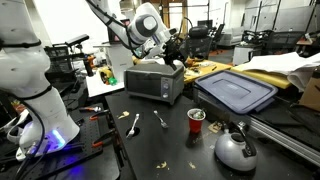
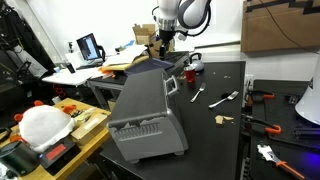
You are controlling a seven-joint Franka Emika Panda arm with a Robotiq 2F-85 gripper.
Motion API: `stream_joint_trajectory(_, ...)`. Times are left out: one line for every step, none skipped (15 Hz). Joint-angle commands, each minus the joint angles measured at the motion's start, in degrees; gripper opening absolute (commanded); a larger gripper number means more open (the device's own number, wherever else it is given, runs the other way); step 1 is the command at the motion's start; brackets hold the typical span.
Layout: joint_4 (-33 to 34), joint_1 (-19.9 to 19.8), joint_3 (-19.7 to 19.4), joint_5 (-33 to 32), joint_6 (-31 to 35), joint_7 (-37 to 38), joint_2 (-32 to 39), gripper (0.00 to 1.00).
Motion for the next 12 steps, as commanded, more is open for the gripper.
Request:
stream_joint_trajectory(-0.47, -0.23, 0.86, 4.87, 1.78, 0.25, 0.24, 1.0)
stream_joint_trajectory(-0.69, -0.23, 1.25, 7.05, 1.33, 0.19, 0.18, 1.0)
stream_joint_trajectory(-0.85, -0.26, 1.64, 9.35, 1.13, -0.13, 0.21, 1.0)
stream_joint_trajectory(-0.89, -0.19, 1.82, 10.87, 1.1, 0.53, 0.24, 1.0)
stream_joint_trajectory(-0.85, -0.16, 2.01, 12.22, 1.23, 0.91, 0.35, 1.0)
stream_joint_trajectory(-0.65, -0.09, 2.03, 13.33, 0.97, 1.77, 0.42, 1.0)
stream_joint_trajectory(-0.63, -0.06, 2.16, 14.49, 0.63, 2.02, 0.37, 0.75)
stream_joint_trajectory(-0.57, 0.02, 2.02, 14.98, 0.62, 2.96, 0.33, 0.72)
stream_joint_trajectory(-0.51, 0.14, 1.81, 15.55, 0.46, 4.12, 0.28, 0.66)
stream_joint_trajectory(-0.47, 0.22, 1.75, 16.14, 0.01, 5.61, 0.24, 0.56)
stream_joint_trajectory(-0.42, 0.34, 1.66, 16.53, -0.49, 7.46, 0.17, 0.49)
stream_joint_trajectory(-0.41, 0.35, 1.88, 17.87, -1.29, 8.84, 0.12, 0.42)
